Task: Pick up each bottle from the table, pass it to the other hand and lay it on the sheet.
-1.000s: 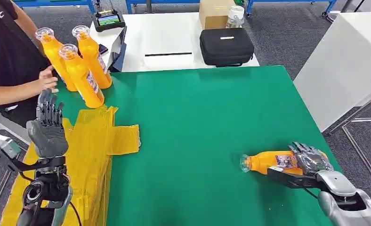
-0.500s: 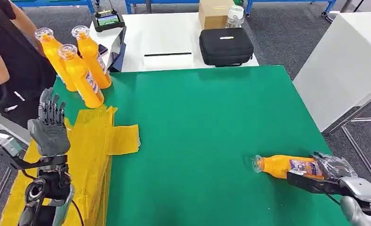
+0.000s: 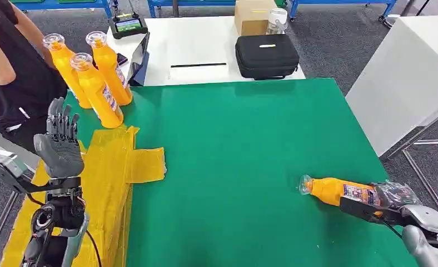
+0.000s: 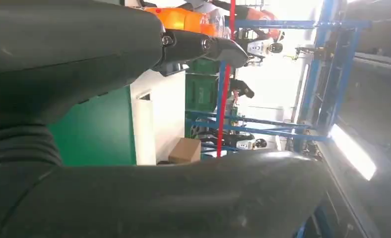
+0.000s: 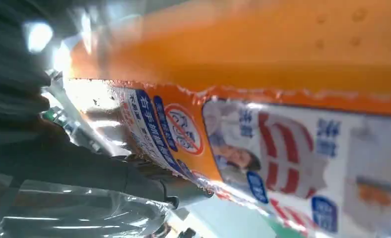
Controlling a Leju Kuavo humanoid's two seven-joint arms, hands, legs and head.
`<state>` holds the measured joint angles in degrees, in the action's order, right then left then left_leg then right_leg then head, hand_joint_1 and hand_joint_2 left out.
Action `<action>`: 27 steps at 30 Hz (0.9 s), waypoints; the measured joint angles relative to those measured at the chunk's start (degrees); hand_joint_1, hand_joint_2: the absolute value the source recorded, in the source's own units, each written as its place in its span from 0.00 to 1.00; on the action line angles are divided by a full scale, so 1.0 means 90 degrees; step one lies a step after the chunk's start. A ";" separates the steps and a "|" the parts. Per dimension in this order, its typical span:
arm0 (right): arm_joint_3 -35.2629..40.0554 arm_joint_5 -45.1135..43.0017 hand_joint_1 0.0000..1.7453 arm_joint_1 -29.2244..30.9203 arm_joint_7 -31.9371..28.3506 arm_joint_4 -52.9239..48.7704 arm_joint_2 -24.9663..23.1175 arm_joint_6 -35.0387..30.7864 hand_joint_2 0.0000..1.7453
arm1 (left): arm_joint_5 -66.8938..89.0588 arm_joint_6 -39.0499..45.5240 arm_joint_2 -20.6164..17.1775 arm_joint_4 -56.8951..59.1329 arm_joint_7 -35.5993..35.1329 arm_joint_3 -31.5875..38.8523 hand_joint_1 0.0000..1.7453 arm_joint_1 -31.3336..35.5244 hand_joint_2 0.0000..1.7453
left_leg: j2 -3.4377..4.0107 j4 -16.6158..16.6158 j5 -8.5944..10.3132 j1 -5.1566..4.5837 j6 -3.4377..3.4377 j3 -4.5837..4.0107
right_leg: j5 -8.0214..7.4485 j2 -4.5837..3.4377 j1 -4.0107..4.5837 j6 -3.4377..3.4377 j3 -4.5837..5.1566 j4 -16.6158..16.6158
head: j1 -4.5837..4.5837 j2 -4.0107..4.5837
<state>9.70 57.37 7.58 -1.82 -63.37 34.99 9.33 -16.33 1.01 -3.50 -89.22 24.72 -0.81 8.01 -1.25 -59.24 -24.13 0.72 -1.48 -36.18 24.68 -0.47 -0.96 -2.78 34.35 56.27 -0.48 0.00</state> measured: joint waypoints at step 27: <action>0.0813 -0.5444 1.00 0.1650 -0.2324 0.0367 -0.2333 0.1414 1.00 | -0.0704 0.0206 0.0007 0.0403 -0.0355 -0.0386 0.00 0.0015 1.00 | 0.0074 0.0005 0.0032 0.0037 0.0036 -0.0021 | -0.0047 -0.0081 0.0038 0.0053 0.0047 0.0025 | -0.0002 0.0000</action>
<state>17.02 8.37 22.42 -22.73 -60.06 14.00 22.06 -22.66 2.86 -3.44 -85.59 21.53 -4.28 8.15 -0.58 -59.20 -23.84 1.05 -1.16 -36.37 24.26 -1.20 -0.62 -2.30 34.78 56.50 -0.50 0.00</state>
